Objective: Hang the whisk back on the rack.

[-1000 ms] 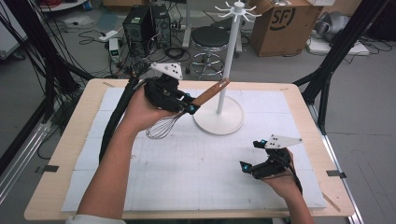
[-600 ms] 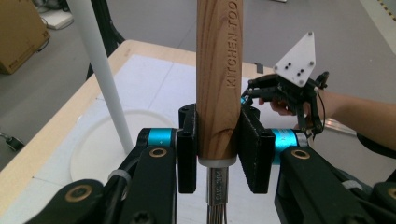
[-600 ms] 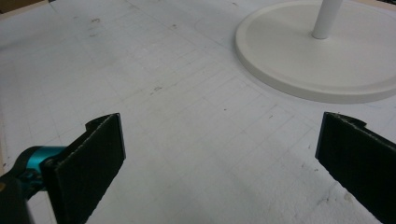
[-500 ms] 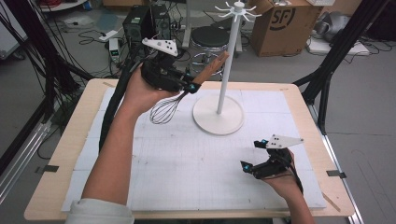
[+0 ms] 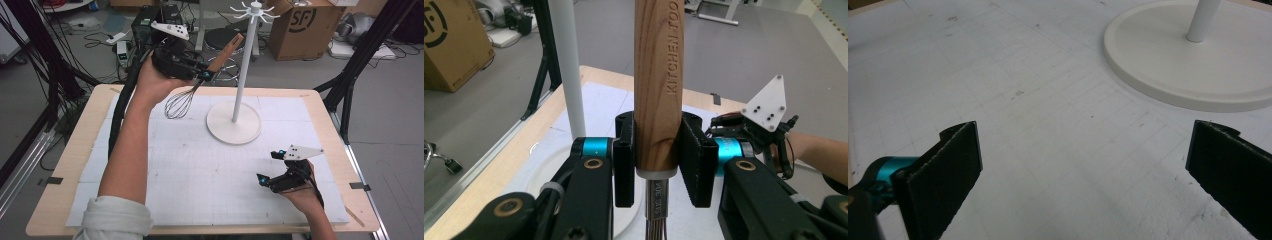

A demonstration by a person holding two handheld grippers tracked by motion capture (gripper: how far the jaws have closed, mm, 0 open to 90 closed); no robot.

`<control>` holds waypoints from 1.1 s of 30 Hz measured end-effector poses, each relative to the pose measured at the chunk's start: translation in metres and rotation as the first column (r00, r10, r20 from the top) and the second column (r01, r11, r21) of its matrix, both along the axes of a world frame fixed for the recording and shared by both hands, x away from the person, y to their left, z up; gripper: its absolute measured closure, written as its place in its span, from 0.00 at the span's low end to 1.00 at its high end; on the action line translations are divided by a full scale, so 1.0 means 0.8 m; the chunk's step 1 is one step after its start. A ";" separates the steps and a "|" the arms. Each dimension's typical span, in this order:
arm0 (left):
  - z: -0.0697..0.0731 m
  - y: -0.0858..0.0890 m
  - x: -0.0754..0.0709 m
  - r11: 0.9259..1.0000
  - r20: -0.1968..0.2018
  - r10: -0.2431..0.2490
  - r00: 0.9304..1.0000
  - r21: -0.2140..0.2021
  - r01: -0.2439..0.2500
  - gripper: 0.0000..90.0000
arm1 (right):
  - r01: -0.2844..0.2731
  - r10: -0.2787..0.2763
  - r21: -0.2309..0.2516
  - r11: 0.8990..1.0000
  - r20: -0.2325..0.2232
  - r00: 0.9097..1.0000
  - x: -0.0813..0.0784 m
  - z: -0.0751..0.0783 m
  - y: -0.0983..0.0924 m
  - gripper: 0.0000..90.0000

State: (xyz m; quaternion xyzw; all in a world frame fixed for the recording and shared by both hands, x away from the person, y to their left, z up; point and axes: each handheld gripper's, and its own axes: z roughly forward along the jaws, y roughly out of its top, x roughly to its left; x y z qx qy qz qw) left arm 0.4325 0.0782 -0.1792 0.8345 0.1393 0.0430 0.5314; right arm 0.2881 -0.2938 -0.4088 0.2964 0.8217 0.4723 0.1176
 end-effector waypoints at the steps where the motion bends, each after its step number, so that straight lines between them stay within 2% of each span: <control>1: 0.001 -0.001 0.001 1.000 0.004 0.001 1.000 0.005 -0.001 0.79 | 0.002 -0.002 0.003 1.000 0.000 1.000 0.000 0.000 0.000 0.00; 5: 0.008 -0.002 0.006 0.999 0.007 -0.003 1.000 -0.040 0.003 0.79 | 0.004 -0.004 0.009 1.000 -0.002 1.000 0.000 0.001 -0.002 0.00; 8: 0.011 -0.001 0.013 0.999 0.003 0.014 1.000 -0.047 -0.014 0.79 | 0.002 -0.002 0.010 1.000 0.002 1.000 0.000 0.001 -0.002 0.00; 14: 0.024 0.003 0.022 0.999 0.017 0.040 0.999 -0.013 -0.040 0.79 | 0.004 -0.004 0.015 1.000 0.004 1.000 -0.001 0.002 -0.004 0.01; 16: 0.028 0.004 0.024 0.999 0.017 0.046 0.999 -0.021 -0.046 0.79 | 0.006 -0.006 0.012 1.000 0.004 1.000 -0.001 0.002 -0.004 0.00; 19: 0.036 0.005 0.027 0.998 0.029 0.057 0.998 -0.014 -0.057 0.79 | 0.004 -0.004 0.013 1.000 0.003 1.000 -0.001 0.002 -0.004 0.00; 22: 0.043 0.005 0.031 0.998 0.030 0.062 0.998 -0.029 -0.061 0.79 | -0.001 0.001 0.018 1.000 0.012 1.000 -0.003 0.003 -0.004 0.00; 26: 0.043 0.007 0.036 0.997 0.019 0.075 0.997 -0.032 -0.074 0.79 | 0.005 -0.005 0.015 1.000 0.015 1.000 -0.004 0.005 -0.005 0.00; 29: 0.041 0.007 0.038 0.996 0.017 0.088 0.996 -0.005 -0.088 0.79 | 0.001 -0.001 0.016 1.000 0.013 1.000 -0.004 0.005 -0.006 0.00; 33: 0.039 0.006 0.040 0.996 0.013 0.089 0.996 -0.009 -0.088 0.79 | -0.004 0.004 0.009 1.000 0.015 1.000 -0.005 0.005 -0.003 0.00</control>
